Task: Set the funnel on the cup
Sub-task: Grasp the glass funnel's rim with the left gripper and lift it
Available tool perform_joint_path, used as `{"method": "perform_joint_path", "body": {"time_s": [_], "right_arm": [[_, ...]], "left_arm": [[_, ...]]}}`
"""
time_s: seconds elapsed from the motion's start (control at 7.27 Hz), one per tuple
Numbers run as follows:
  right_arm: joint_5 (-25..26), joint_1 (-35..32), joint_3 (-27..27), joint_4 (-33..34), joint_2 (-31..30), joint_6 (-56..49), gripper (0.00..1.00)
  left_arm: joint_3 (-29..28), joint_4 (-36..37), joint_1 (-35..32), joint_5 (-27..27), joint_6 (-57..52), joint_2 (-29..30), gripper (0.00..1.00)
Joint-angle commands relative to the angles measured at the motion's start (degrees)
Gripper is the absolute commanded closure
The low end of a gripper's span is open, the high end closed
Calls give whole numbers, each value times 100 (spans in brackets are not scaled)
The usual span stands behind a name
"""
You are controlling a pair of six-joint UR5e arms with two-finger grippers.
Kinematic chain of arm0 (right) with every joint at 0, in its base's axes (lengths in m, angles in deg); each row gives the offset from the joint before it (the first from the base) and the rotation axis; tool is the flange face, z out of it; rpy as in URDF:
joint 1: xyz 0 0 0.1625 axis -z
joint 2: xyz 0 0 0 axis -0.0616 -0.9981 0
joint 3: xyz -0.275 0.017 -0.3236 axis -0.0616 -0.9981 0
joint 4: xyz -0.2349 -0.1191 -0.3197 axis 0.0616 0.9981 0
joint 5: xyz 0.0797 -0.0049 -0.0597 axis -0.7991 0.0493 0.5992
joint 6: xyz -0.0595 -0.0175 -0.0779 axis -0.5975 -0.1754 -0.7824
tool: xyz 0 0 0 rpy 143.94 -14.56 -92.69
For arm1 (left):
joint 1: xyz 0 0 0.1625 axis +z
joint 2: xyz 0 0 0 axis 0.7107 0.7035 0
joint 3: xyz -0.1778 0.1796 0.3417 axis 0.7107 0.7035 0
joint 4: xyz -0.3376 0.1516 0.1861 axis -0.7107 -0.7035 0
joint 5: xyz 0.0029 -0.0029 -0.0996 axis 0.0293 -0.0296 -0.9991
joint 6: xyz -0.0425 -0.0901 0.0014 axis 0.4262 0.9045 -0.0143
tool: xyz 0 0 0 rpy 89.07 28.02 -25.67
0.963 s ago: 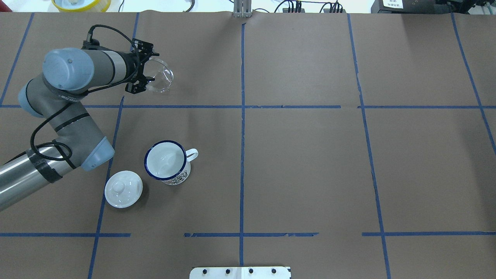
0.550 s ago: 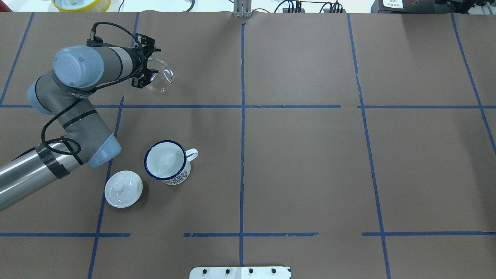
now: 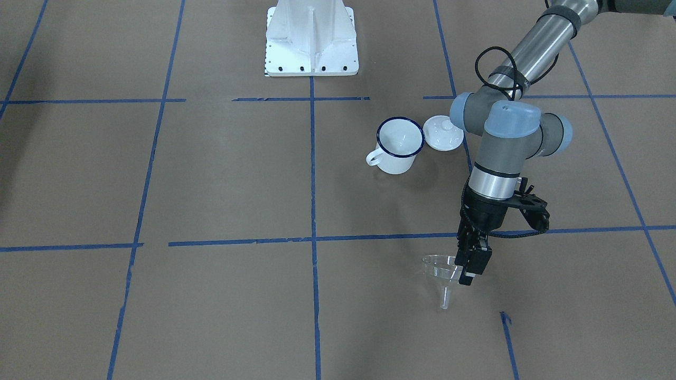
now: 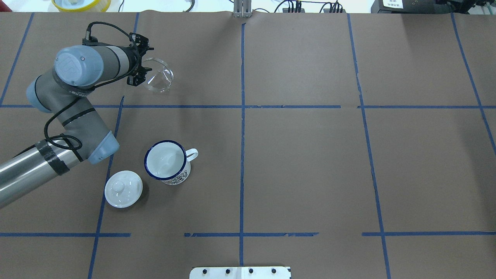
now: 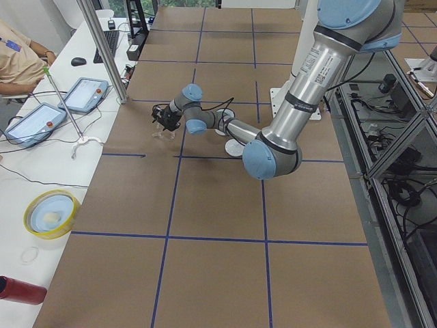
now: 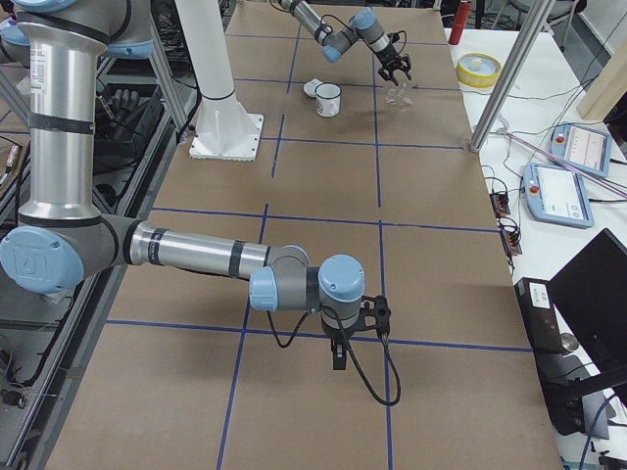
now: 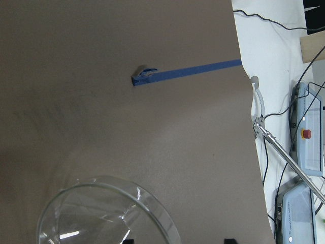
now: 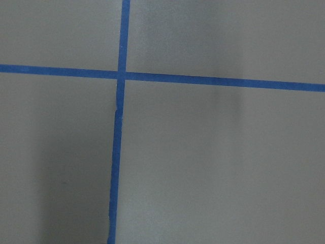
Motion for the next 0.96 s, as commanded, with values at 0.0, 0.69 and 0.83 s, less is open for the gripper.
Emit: {"method": "perform_joint_path", "body": {"time_s": [0.0, 0.69, 0.83], "right_arm": [[0, 0, -8, 0, 0, 4, 0], [0, 0, -8, 0, 0, 4, 0], [0, 0, -8, 0, 0, 4, 0]], "left_arm": [[-27, -90, 8, 4, 5, 15, 57], [77, -178, 8, 4, -38, 15, 100], [513, -152, -70, -4, -73, -2, 100]]}}
